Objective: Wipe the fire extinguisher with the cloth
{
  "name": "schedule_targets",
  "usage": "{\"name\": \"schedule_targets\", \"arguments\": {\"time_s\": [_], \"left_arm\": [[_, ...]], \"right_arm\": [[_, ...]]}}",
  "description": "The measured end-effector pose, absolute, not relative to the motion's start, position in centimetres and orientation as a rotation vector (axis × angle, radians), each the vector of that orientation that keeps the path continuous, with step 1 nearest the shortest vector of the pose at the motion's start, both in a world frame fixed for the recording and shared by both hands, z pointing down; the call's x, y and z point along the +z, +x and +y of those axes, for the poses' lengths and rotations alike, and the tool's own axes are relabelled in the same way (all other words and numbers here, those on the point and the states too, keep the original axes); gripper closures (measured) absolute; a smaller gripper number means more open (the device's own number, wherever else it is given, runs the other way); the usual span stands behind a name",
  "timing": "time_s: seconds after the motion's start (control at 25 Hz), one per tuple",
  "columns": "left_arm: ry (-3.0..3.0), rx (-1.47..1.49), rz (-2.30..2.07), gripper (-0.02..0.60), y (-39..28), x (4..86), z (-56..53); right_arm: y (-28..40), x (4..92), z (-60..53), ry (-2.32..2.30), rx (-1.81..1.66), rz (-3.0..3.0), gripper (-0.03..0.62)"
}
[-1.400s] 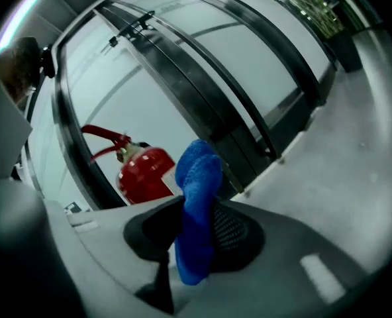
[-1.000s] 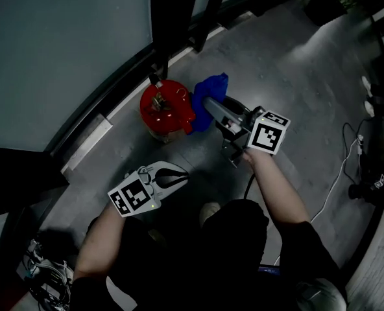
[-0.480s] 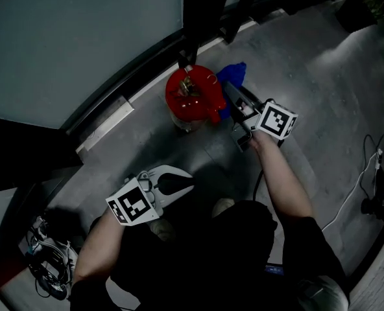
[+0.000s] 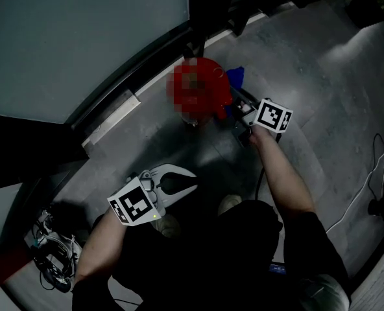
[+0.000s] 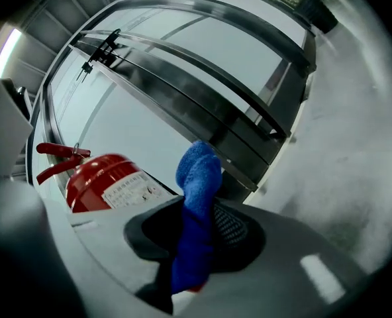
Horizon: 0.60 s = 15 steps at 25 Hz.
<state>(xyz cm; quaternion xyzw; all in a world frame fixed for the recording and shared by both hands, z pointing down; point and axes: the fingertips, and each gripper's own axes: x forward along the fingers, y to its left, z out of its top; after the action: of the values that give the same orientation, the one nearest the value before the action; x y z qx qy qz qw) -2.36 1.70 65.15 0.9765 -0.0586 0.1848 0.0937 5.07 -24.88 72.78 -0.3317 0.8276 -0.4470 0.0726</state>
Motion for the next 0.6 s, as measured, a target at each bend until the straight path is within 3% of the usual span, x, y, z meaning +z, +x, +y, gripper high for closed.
{"name": "schedule_targets", "arguments": {"time_s": [0.6], "left_arm": [[2.860,0.553,-0.205,0.552,-3.3,65.5,2.7]], "right_arm": [[5.7,83.2,-24.7,-1.164,-1.515,2.389,0.487]]}}
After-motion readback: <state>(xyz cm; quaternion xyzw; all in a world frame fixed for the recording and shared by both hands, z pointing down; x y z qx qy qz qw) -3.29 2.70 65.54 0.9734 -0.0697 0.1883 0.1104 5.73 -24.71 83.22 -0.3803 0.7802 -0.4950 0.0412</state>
